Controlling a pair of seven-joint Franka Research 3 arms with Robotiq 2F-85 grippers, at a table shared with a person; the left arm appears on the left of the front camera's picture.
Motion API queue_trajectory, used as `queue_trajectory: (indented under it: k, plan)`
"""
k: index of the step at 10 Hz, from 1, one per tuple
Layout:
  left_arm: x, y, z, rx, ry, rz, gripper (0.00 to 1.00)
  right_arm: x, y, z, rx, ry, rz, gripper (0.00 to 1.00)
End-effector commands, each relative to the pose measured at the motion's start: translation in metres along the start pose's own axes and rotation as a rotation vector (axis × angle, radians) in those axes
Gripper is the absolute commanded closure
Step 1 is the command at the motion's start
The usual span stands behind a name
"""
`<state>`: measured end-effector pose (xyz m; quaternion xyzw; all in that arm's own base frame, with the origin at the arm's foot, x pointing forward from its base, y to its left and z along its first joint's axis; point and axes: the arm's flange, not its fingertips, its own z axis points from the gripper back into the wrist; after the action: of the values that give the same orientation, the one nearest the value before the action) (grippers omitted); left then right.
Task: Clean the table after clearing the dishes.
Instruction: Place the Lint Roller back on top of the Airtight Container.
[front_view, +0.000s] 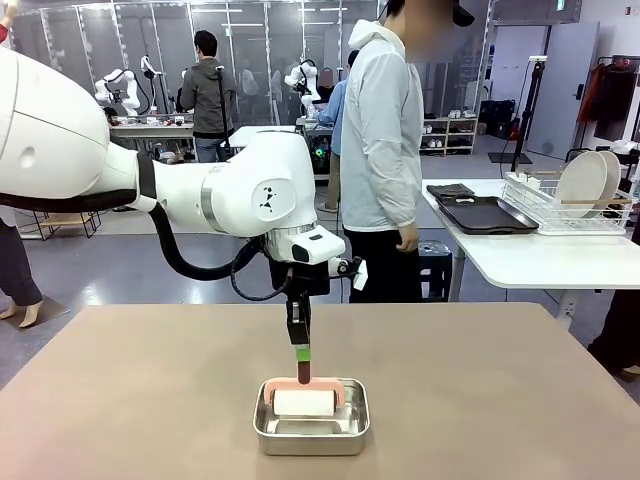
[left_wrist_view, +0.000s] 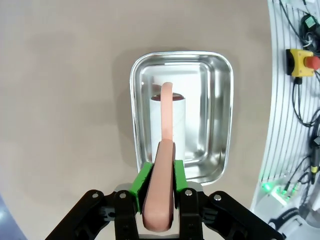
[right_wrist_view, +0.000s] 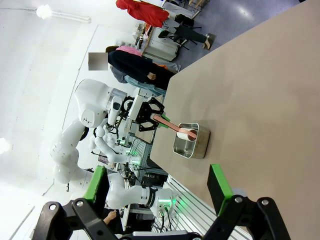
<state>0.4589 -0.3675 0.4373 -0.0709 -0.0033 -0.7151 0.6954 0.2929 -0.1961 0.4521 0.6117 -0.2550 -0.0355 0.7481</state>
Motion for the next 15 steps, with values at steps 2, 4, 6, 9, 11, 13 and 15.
queue_trajectory:
  k: [2,4,6,9,11,13,15]
  plan:
    - [-0.003,0.015,-0.009,-0.009,-0.023,-0.030,0.77,0.000,0.003,-0.001,0.004,0.001,0.010,0.00]
    - [-0.003,0.023,-0.015,-0.013,-0.014,-0.025,0.77,0.000,0.003,-0.001,0.004,0.001,0.010,0.00]
    - [-0.006,0.032,-0.021,-0.012,-0.010,-0.022,0.77,0.000,0.003,-0.001,0.004,0.001,0.010,0.00]
    - [-0.007,0.046,-0.035,-0.049,0.007,-0.028,0.77,0.000,0.003,-0.001,0.004,0.001,0.010,0.00]
    - [-0.008,0.049,-0.037,-0.056,0.003,-0.025,0.77,0.000,0.003,-0.001,0.004,0.001,0.010,0.00]
    - [-0.010,0.050,-0.036,-0.058,0.000,-0.022,0.77,0.000,0.003,-0.001,0.004,0.001,0.010,0.00]
    - [-0.009,0.049,-0.034,-0.048,-0.005,-0.018,0.77,0.000,0.003,-0.001,0.004,0.001,0.010,0.00]
